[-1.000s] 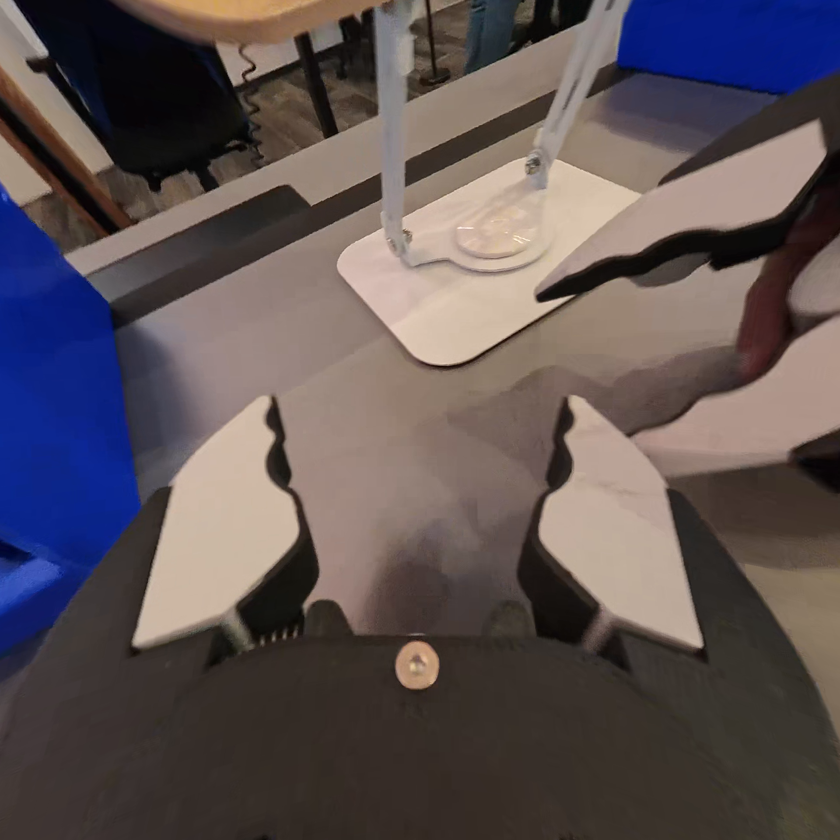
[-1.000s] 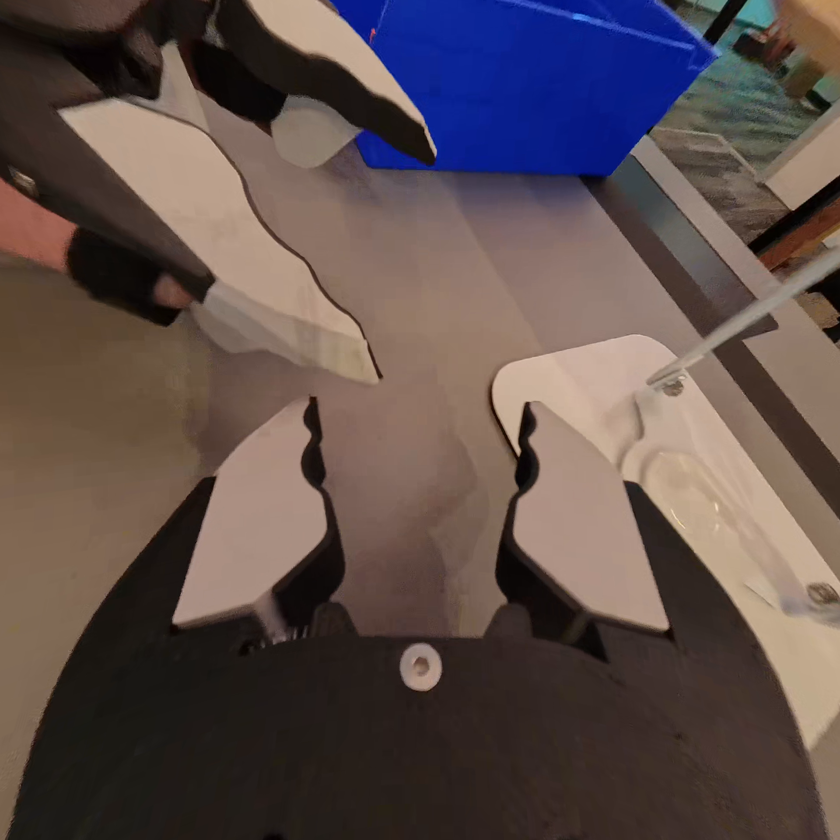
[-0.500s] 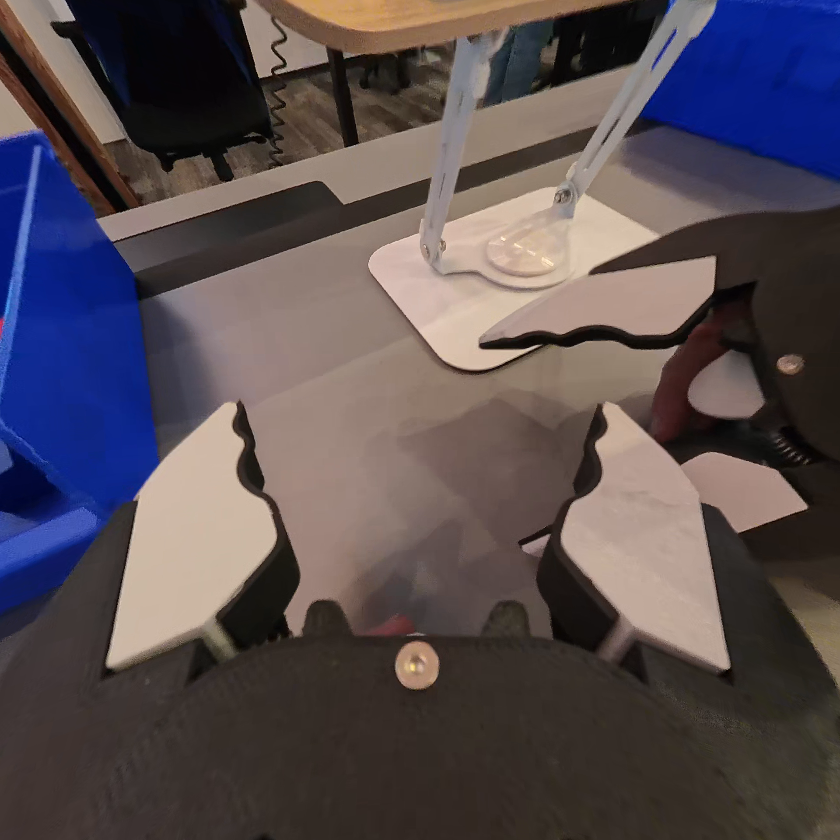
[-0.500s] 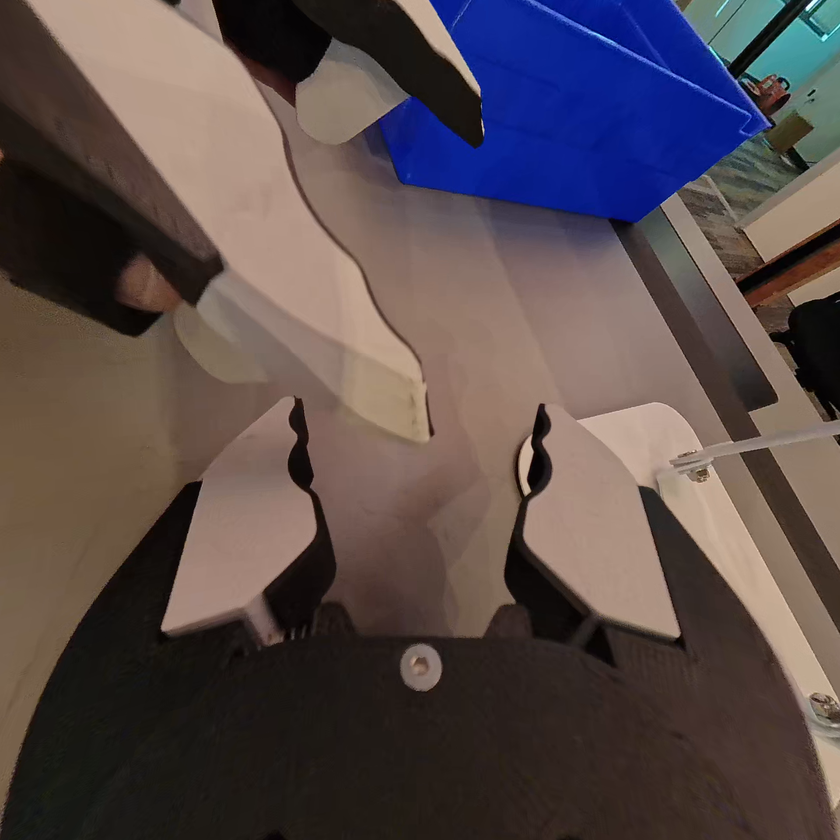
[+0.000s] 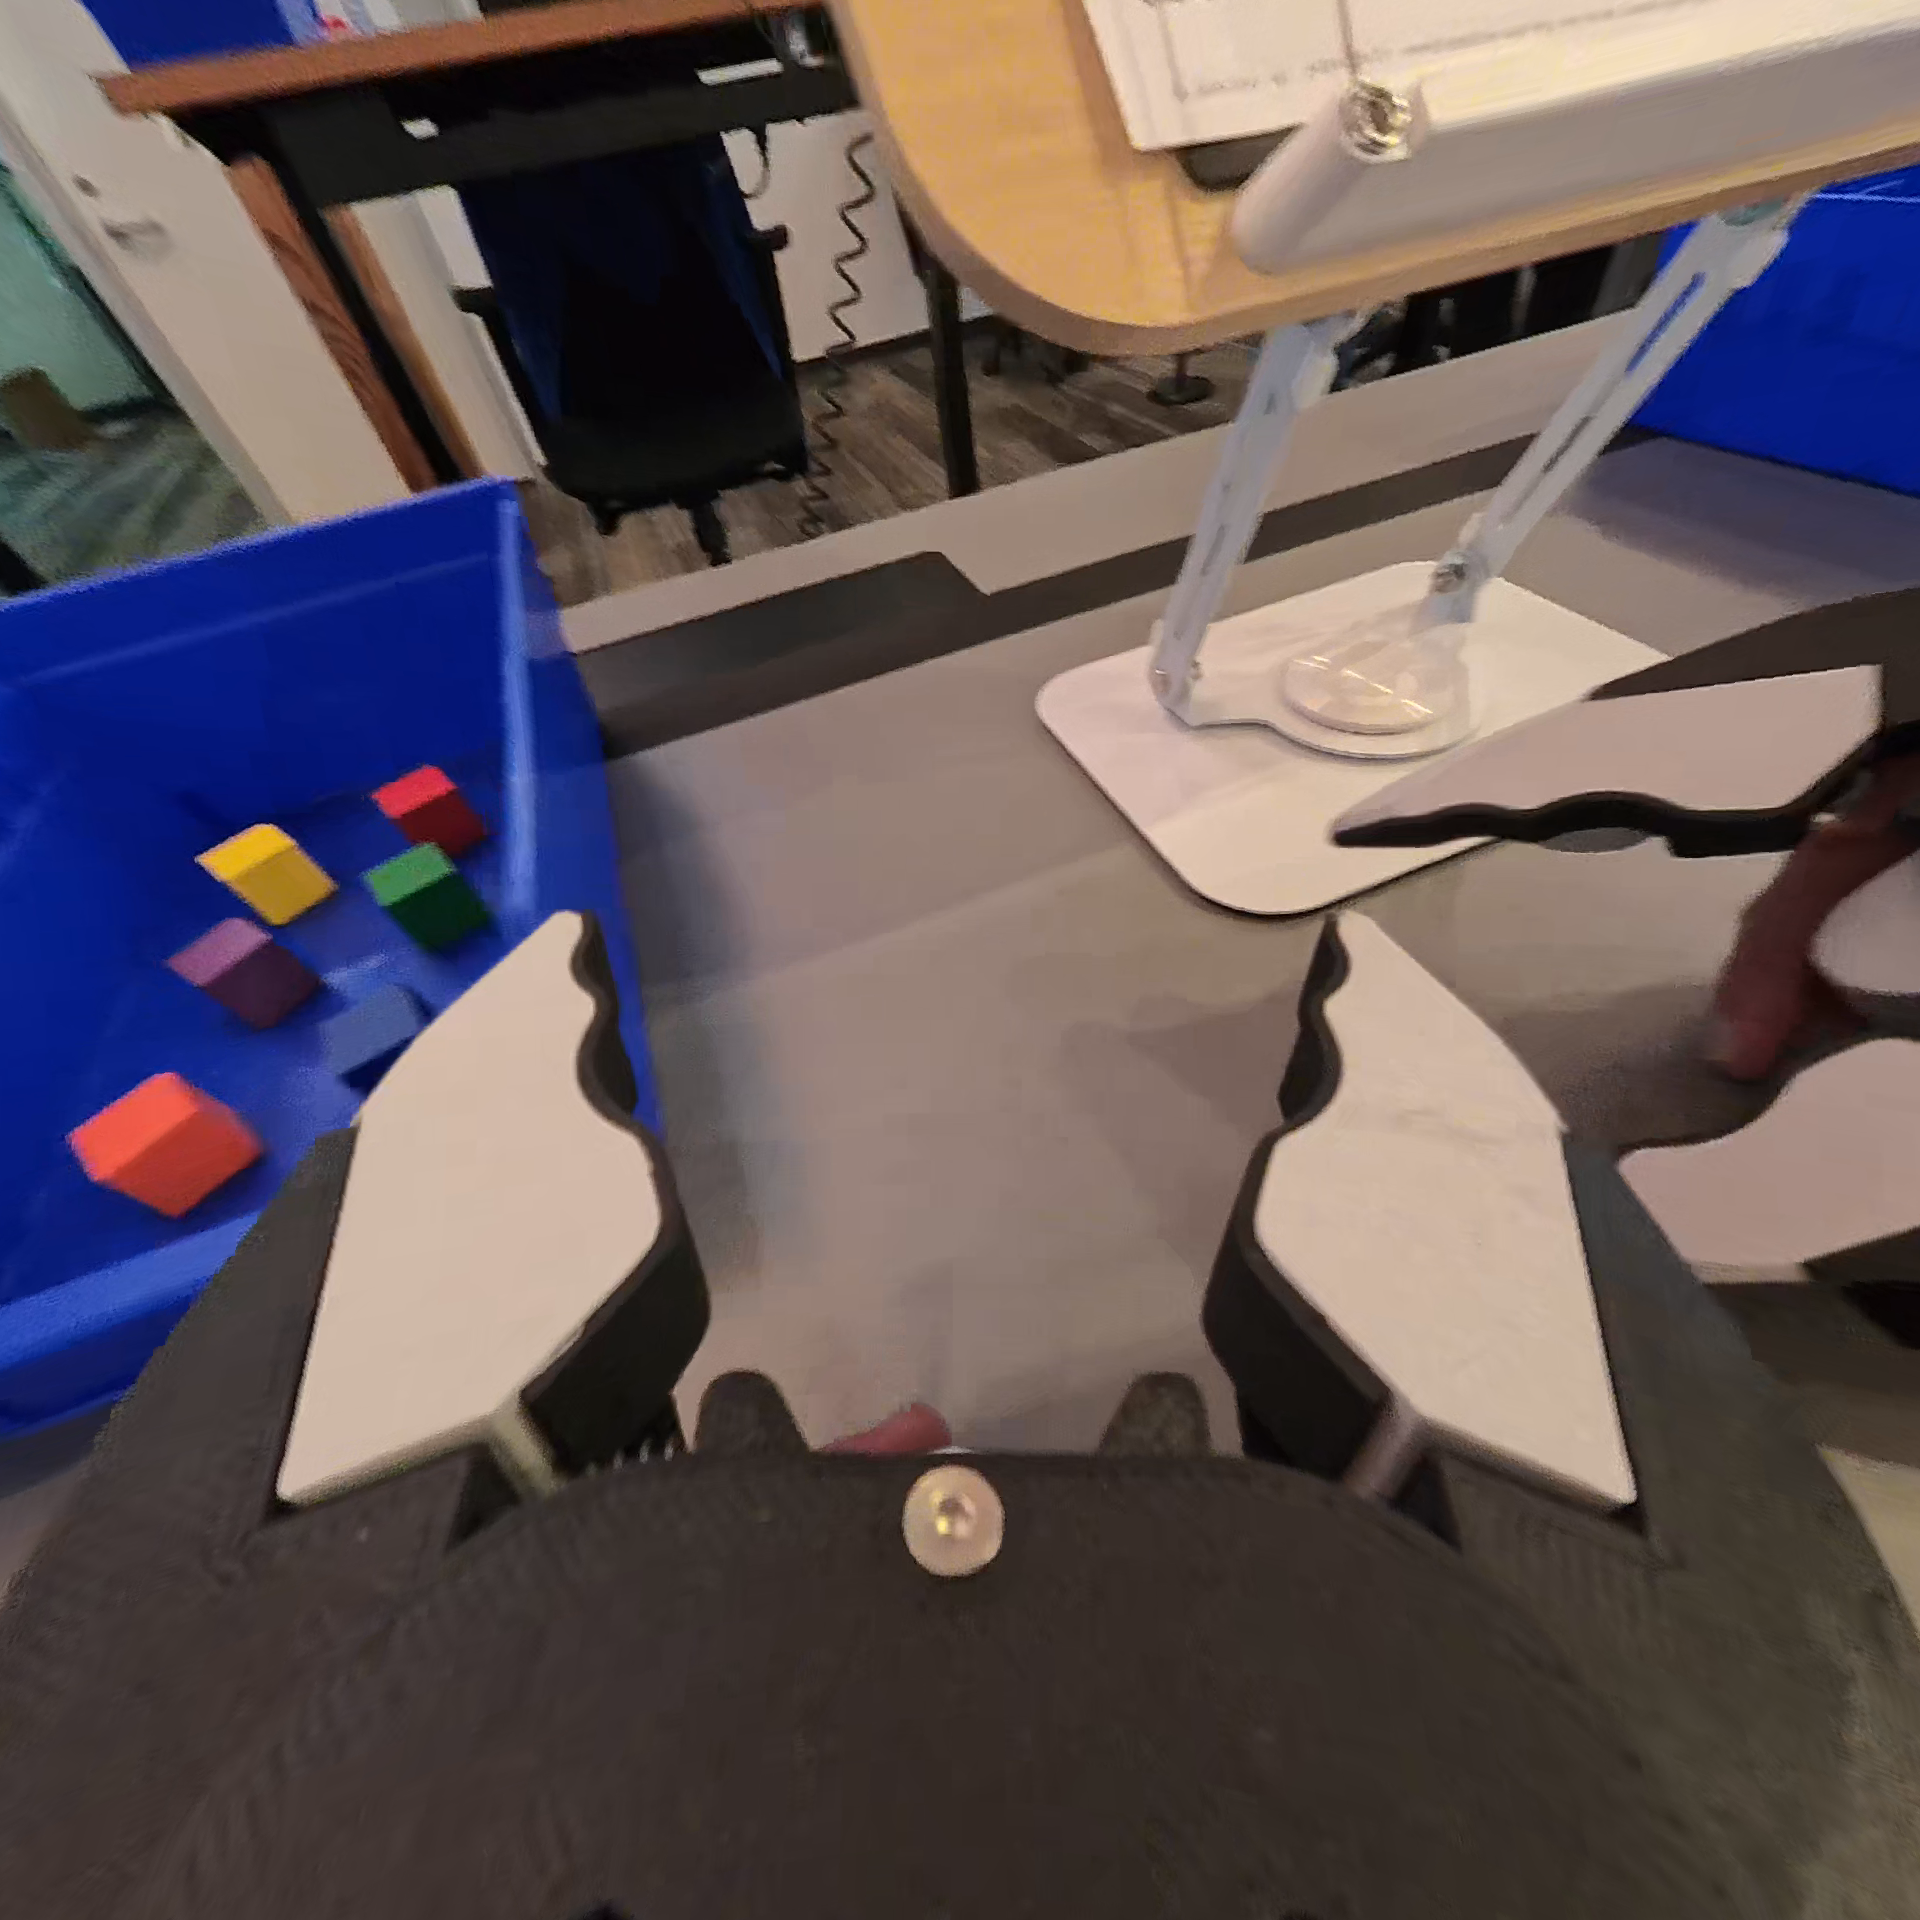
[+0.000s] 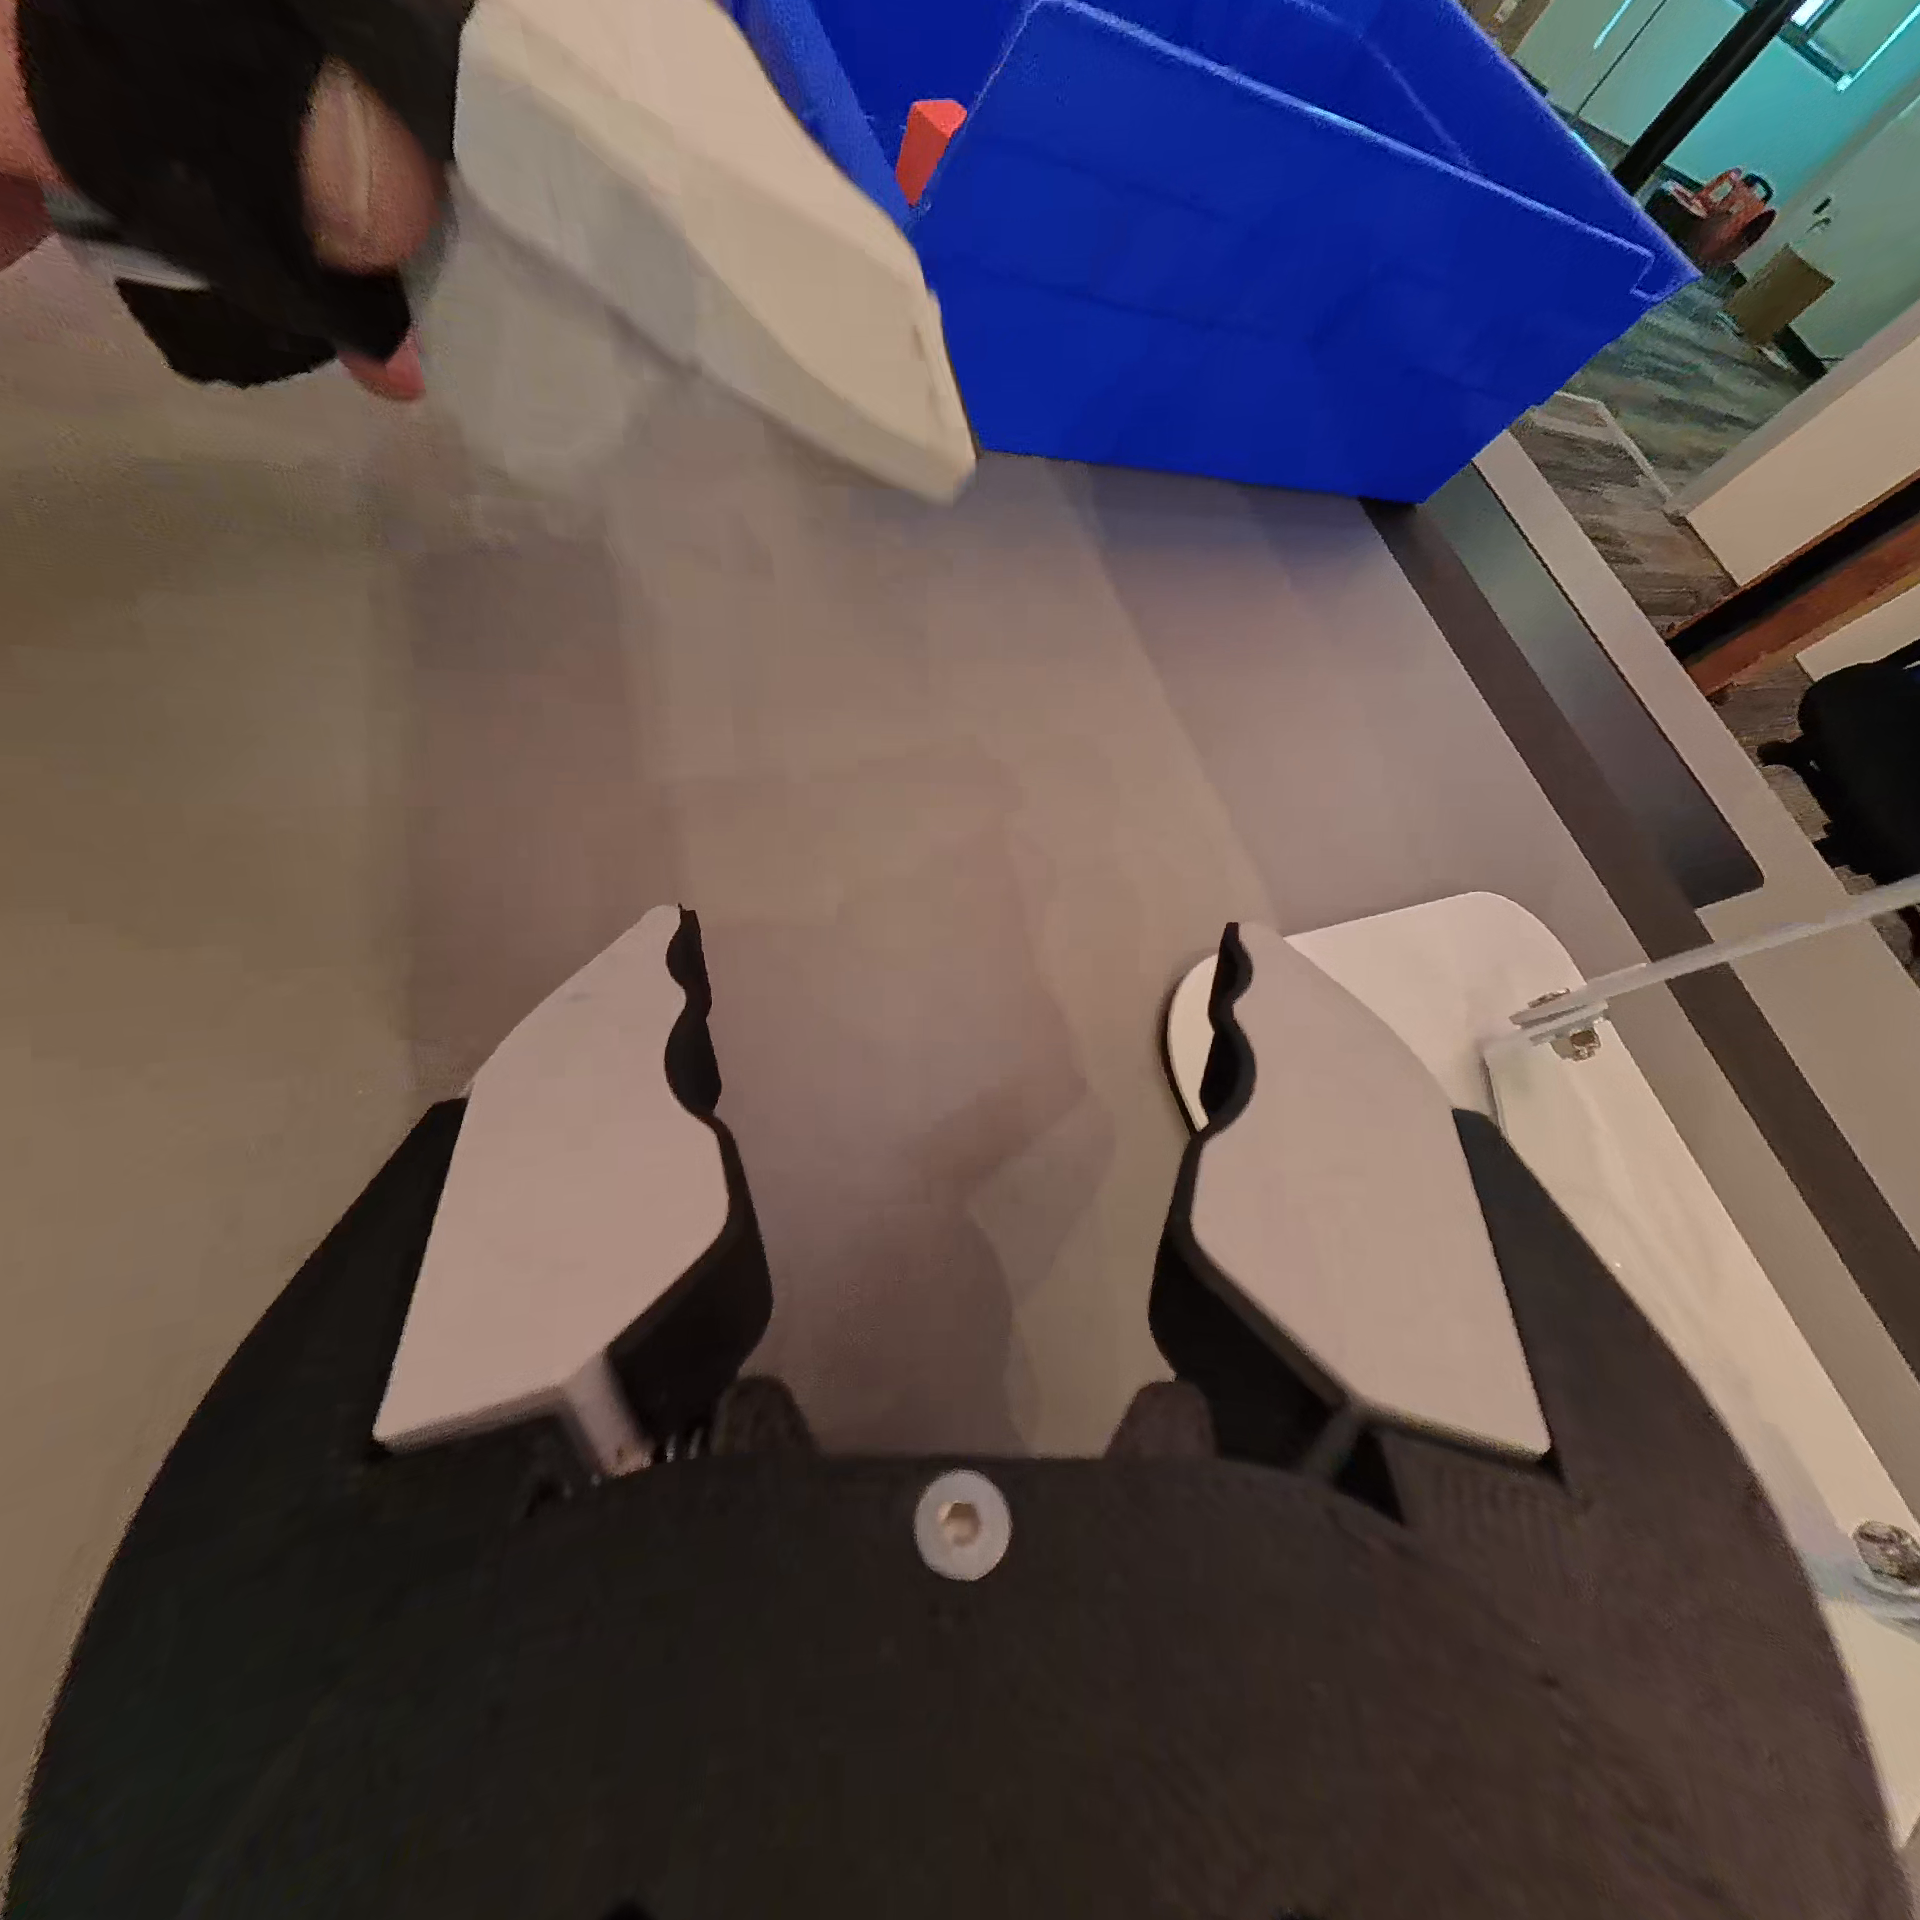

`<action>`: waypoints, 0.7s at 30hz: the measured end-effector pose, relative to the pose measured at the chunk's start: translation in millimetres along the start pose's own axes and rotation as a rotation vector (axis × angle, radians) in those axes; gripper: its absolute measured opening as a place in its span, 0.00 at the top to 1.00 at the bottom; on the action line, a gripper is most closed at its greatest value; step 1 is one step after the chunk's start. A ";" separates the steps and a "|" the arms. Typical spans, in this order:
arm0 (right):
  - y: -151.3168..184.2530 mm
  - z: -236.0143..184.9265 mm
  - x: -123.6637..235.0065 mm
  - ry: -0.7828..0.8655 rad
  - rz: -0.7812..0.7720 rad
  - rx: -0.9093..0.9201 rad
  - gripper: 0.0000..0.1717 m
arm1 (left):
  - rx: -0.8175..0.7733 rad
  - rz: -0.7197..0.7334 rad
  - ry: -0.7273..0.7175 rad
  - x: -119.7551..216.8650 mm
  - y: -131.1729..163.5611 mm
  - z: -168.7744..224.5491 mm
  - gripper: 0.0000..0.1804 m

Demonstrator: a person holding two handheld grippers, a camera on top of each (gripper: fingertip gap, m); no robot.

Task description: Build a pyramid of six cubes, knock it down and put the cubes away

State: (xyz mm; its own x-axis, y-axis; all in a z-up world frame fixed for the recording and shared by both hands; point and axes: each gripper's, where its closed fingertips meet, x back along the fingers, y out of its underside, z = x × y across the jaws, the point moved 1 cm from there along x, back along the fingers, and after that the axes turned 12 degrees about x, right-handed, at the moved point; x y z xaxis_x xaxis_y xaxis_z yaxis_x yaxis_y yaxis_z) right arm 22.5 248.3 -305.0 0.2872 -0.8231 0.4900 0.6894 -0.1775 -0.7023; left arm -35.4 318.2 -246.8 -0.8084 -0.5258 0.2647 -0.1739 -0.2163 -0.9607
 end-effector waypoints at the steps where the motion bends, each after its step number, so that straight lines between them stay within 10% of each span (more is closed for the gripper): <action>1: -0.3 0.8 1.9 -0.002 0.009 -0.009 0.47 | -0.003 0.012 -0.019 2.9 -2.5 -9.0 0.34; 12: -19.2 -22.0 9.6 -0.089 0.093 0.053 0.51 | 0.098 -0.014 -0.229 43.2 -19.6 -164.6 0.55; 21: -19.0 -34.9 7.5 -0.172 0.097 0.065 0.54 | -0.386 -0.598 -0.004 0.1 -11.0 -212.4 0.68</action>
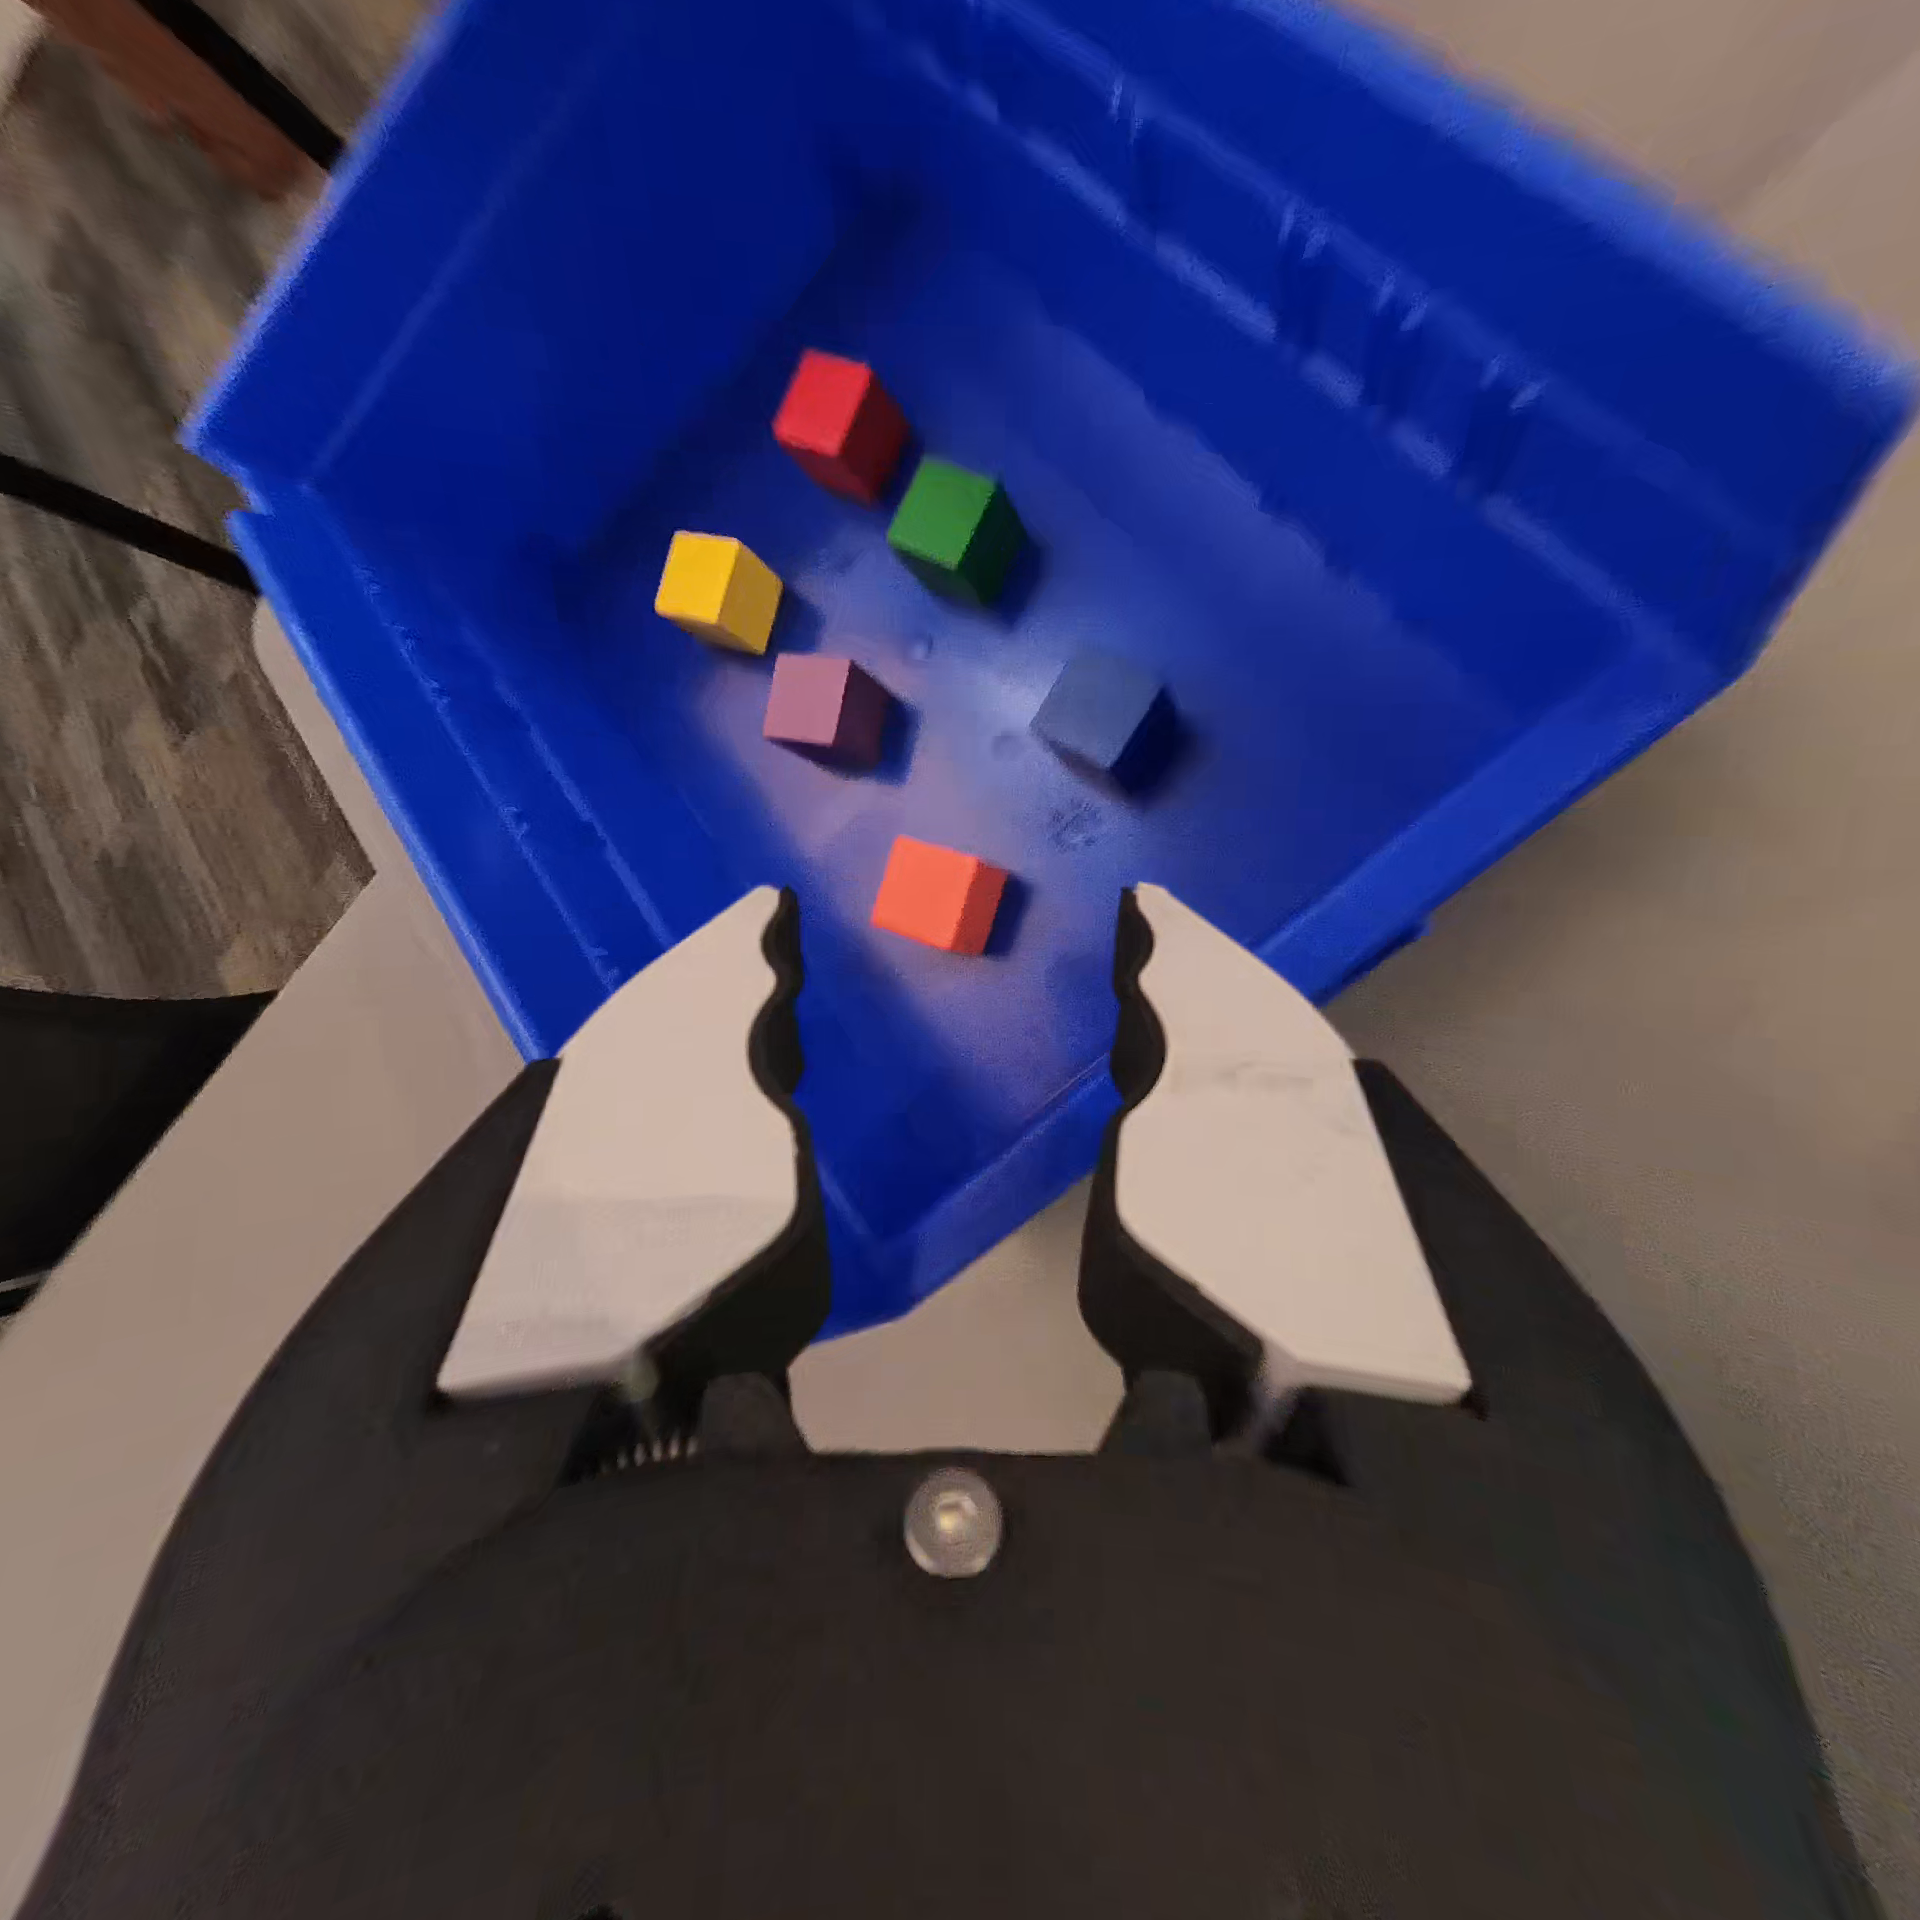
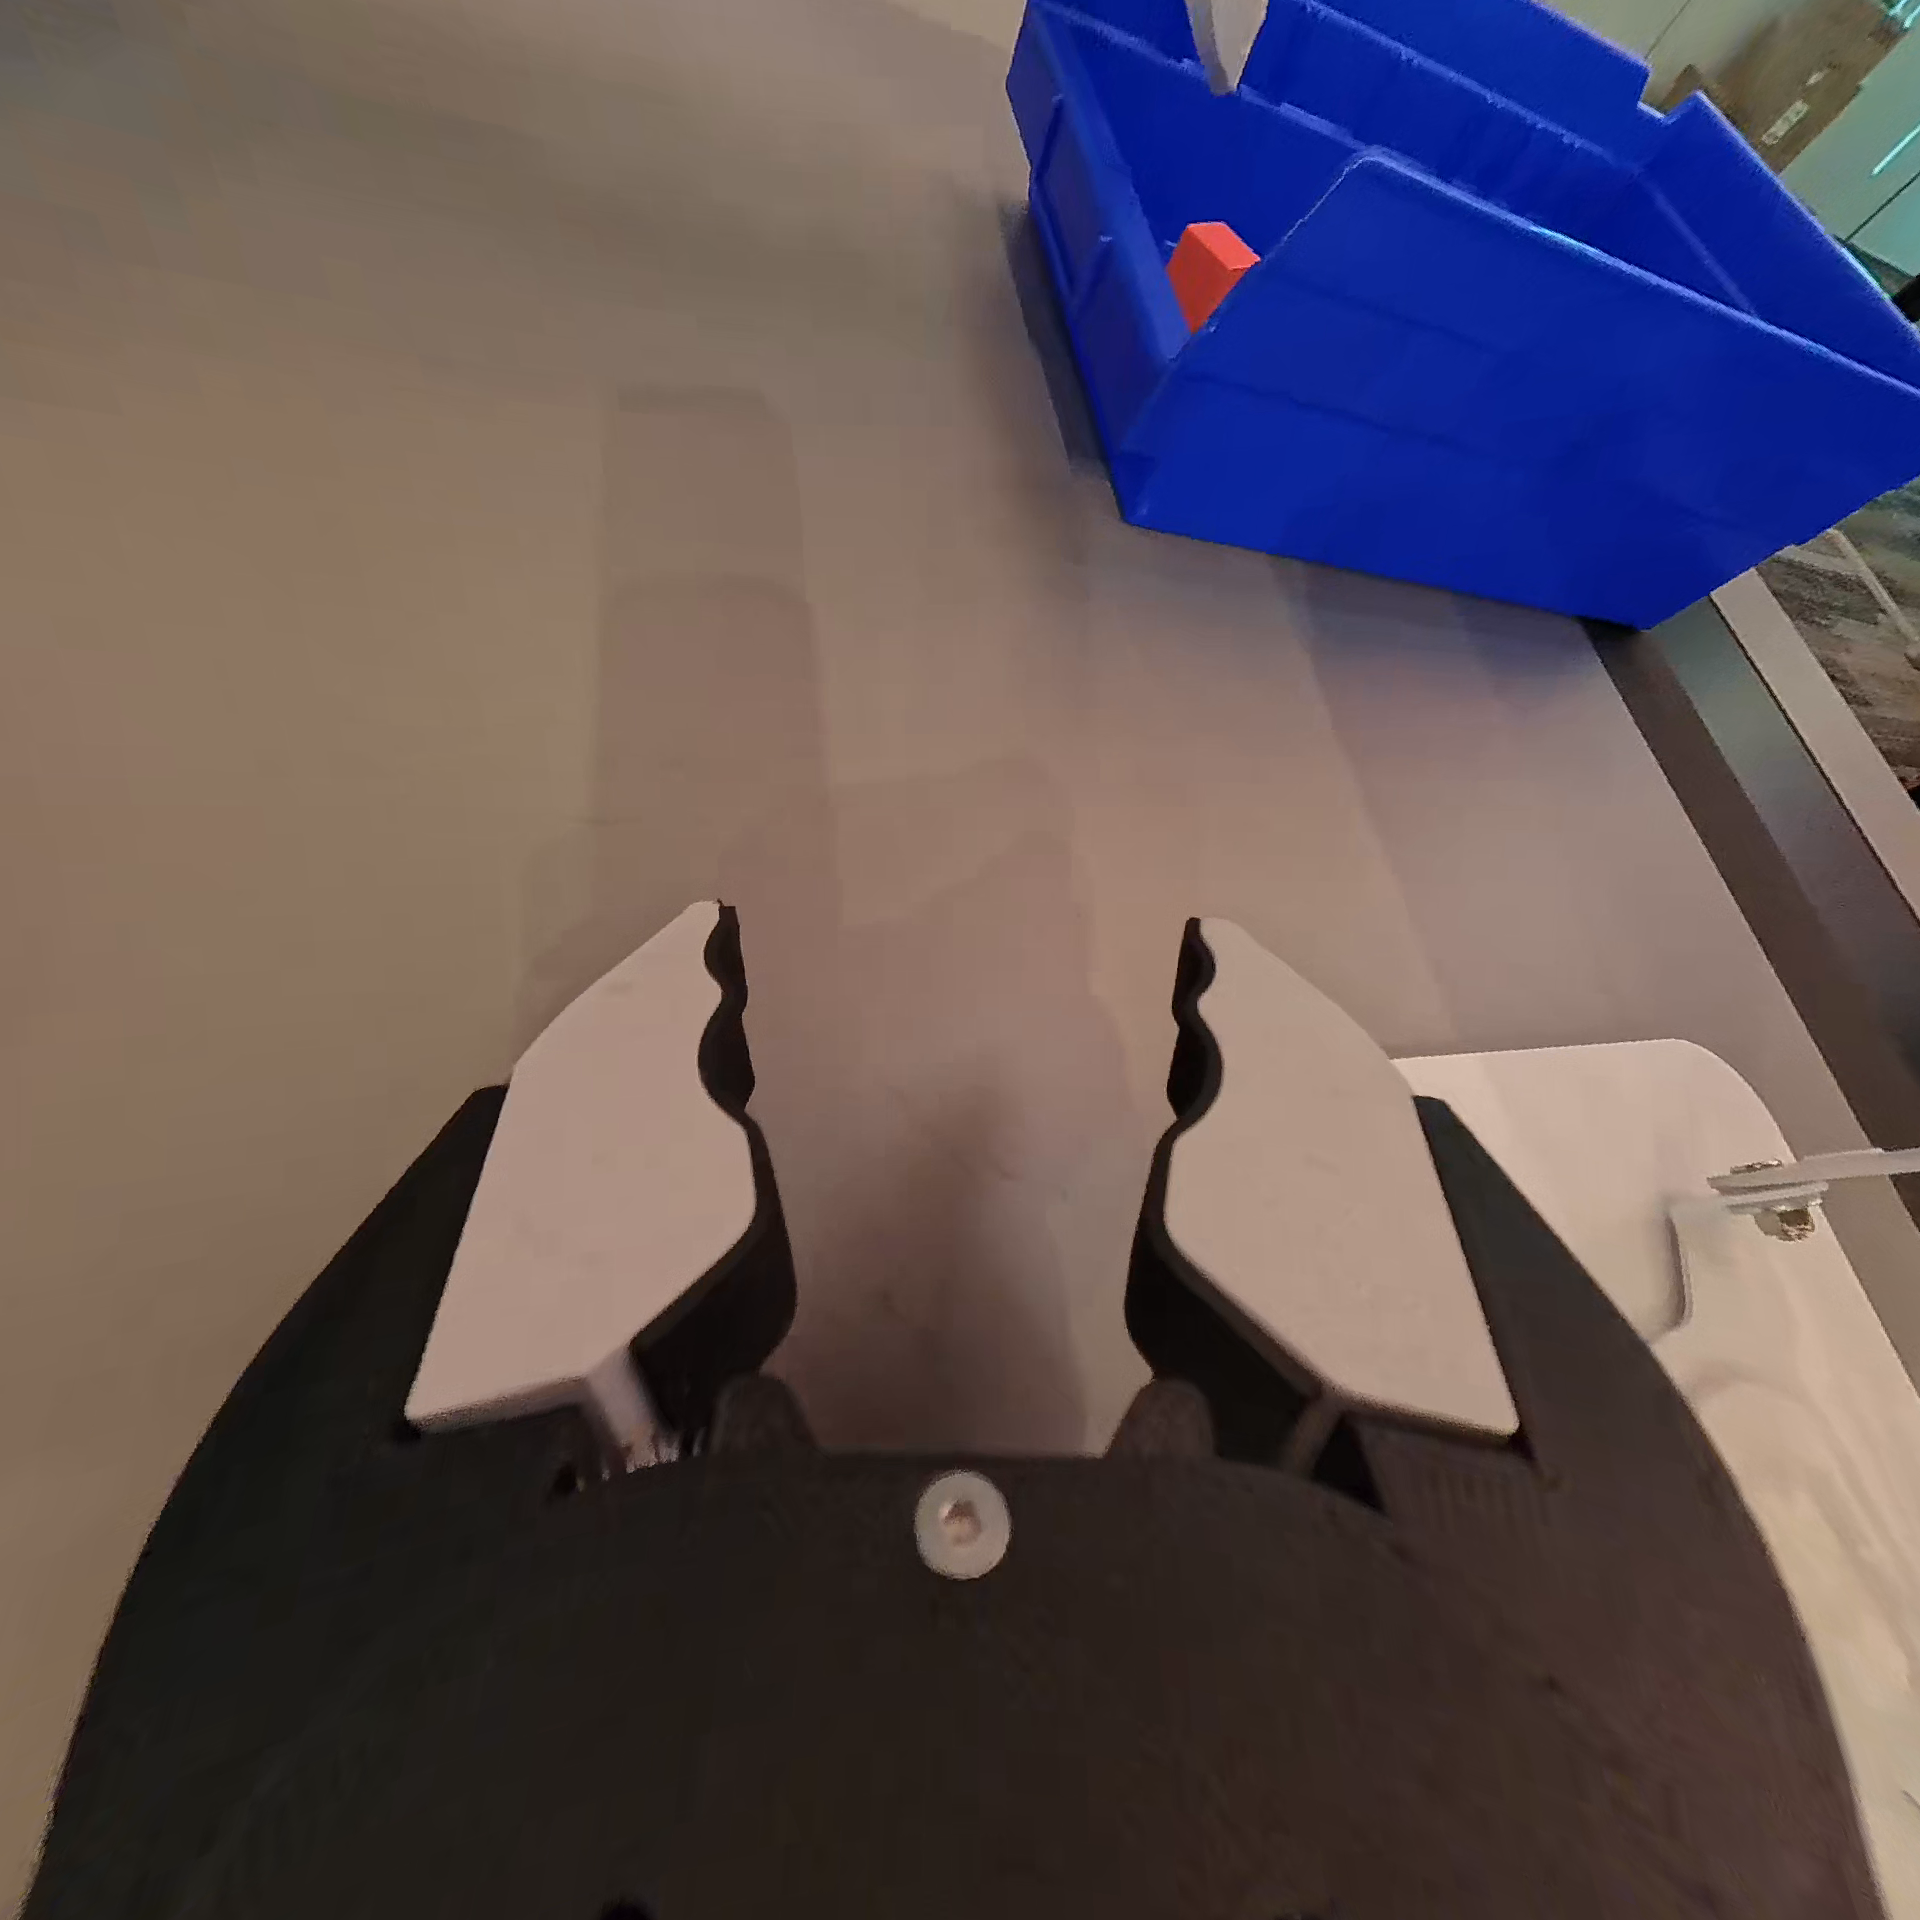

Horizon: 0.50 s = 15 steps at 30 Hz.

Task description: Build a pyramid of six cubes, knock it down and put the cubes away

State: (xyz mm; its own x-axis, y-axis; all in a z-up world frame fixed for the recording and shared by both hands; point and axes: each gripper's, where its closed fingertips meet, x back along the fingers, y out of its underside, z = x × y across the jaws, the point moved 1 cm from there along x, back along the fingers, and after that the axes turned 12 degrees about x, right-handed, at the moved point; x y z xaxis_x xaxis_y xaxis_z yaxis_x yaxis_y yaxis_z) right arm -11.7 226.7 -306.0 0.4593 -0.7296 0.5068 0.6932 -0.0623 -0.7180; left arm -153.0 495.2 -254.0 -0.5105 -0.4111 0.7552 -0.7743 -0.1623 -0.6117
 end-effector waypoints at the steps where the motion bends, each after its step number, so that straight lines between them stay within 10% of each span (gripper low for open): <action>1: 0.1 -0.4 -0.1 -0.003 -0.001 0.001 0.54 | -0.053 -0.062 0.010 -6.9 2.3 -4.6 0.67; 11: 1.0 -3.6 -1.6 -0.029 -0.009 0.006 0.55 | -0.320 -0.514 0.117 -66.0 25.6 -10.3 0.65; 15: 0.9 -4.0 -1.4 -0.034 -0.006 0.005 0.55 | -0.325 -0.653 0.142 -76.1 39.1 -7.0 0.83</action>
